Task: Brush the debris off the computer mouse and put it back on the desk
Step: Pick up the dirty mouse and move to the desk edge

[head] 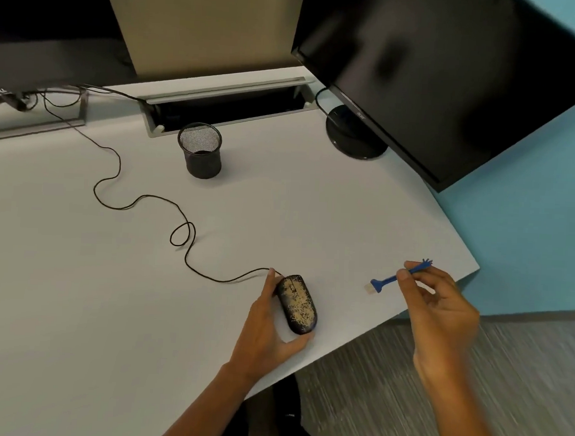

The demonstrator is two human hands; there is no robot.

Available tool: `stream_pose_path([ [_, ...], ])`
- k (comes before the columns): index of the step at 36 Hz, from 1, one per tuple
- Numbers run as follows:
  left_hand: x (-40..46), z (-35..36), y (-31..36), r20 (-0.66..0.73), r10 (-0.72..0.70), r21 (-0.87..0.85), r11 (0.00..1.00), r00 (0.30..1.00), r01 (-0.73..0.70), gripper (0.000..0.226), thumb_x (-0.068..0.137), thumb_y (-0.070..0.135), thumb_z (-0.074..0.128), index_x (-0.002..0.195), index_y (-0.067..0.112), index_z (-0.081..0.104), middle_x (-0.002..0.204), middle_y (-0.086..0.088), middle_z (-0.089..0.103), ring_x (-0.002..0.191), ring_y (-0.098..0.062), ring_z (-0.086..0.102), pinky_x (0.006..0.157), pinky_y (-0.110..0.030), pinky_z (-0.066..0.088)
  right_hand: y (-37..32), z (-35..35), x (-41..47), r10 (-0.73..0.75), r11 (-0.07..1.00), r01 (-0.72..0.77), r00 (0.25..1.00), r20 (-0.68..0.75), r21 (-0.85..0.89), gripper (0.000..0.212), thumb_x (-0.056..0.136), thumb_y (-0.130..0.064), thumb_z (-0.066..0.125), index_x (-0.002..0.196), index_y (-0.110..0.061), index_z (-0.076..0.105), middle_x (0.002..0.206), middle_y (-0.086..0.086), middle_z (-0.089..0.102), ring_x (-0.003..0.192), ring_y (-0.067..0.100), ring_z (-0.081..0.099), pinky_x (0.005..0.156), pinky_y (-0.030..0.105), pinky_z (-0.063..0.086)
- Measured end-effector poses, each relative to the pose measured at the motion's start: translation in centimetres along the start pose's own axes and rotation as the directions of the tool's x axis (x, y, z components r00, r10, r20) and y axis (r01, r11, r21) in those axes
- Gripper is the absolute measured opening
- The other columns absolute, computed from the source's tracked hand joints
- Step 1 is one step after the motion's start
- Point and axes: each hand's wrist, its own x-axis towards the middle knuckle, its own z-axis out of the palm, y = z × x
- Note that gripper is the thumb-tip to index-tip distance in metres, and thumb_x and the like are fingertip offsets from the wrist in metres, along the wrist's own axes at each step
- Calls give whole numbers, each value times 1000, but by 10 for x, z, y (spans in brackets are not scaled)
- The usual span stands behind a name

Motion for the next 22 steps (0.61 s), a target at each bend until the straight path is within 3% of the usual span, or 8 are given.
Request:
stream_pose_path([
  [2, -2, 2, 5, 21, 31, -14, 999, 999, -31, 141, 76, 55, 99, 167, 73, -9, 160, 55, 30, 149, 20, 45, 116, -3, 42, -1, -7, -5, 18, 999, -17, 1000, -22, 35, 9, 92, -38, 86, 100, -35, 84, 111, -10, 84, 103, 3, 77, 85, 11, 59],
  [6, -2, 9, 14, 62, 98, -17, 995, 993, -97, 148, 77, 61, 101, 170, 65, -13, 165, 52, 24, 149, 6, 51, 115, -7, 49, -8, -21, -16, 34, 996, -28, 998, -62, 87, 10, 90, -41, 87, 98, -38, 84, 94, -8, 83, 83, 2, 73, 77, 11, 58],
  [9, -4, 15, 27, 81, 138, -53, 990, 987, -134, 143, 76, 75, 92, 173, 59, -11, 168, 47, 26, 149, 2, 55, 116, -12, 51, -12, -33, -21, 42, 991, -32, 996, -77, 127, 6, 89, -38, 87, 95, -39, 85, 92, -7, 83, 84, 5, 75, 80, 12, 59],
  [22, -29, 63, 95, 151, 251, -53, 968, 956, -246, 147, 79, 63, 99, 179, 47, -8, 173, 37, 32, 146, 6, 58, 114, -6, 47, -9, -120, -32, 75, 975, -44, 988, -136, 220, 22, 89, -38, 86, 98, -18, 83, 91, 4, 84, 87, 16, 80, 82, 19, 63],
])
